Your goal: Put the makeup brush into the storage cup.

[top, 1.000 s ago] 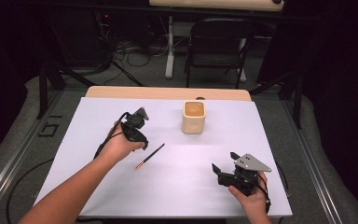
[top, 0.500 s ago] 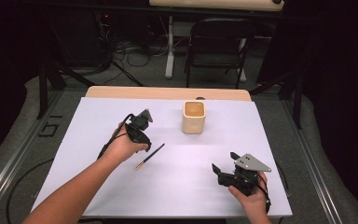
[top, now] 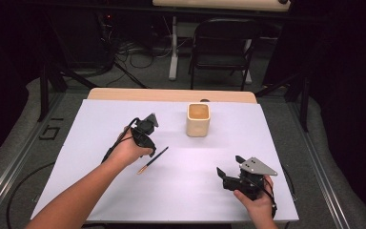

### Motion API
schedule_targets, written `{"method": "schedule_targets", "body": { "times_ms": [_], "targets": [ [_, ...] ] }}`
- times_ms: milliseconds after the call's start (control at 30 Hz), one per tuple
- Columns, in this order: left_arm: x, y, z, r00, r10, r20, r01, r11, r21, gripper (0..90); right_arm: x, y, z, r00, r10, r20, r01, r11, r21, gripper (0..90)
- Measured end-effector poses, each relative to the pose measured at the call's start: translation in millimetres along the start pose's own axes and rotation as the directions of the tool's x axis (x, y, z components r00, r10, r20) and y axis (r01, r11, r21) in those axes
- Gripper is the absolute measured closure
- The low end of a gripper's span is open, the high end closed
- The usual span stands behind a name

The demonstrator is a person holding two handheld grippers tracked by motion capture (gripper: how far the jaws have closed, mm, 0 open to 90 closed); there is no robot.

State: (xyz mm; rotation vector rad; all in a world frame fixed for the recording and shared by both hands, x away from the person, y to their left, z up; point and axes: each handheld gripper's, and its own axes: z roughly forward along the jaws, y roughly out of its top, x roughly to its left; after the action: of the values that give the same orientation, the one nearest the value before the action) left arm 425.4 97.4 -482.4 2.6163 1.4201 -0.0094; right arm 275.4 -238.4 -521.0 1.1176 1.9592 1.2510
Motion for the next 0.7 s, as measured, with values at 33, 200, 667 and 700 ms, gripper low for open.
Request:
{"method": "schedule_targets", "body": {
  "times_ms": [33,200,667,700],
  "targets": [
    [-0.1,0.3,0.2,1.0,0.0,0.001,0.0,1.0,0.004,52.4,0.0,0.1,-0.2,1.0,0.0,0.0,0.0,1.0,0.002,18.1],
    [-1.0,1.2,2.6,1.0,0.004,0.002,-0.004,0.9999,0.011,53.7,-0.1,0.0,-0.2,1.0,0.0,-0.001,0.0,1.0,0.003,18.0],
    [-3.0,2.1,6.4,0.9997,-0.004,0.023,0.003,0.9995,0.033,59.0,0.2,-0.1,0.2,1.0,0.001,-0.001,-0.001,1.0,-0.001,18.0],
    [-3.2,2.0,6.8,0.9997,-0.005,0.024,0.004,0.9995,0.031,59.4,0.2,0.0,0.1,1.0,0.0,-0.002,0.0,1.0,0.001,18.1]
  ]
}}
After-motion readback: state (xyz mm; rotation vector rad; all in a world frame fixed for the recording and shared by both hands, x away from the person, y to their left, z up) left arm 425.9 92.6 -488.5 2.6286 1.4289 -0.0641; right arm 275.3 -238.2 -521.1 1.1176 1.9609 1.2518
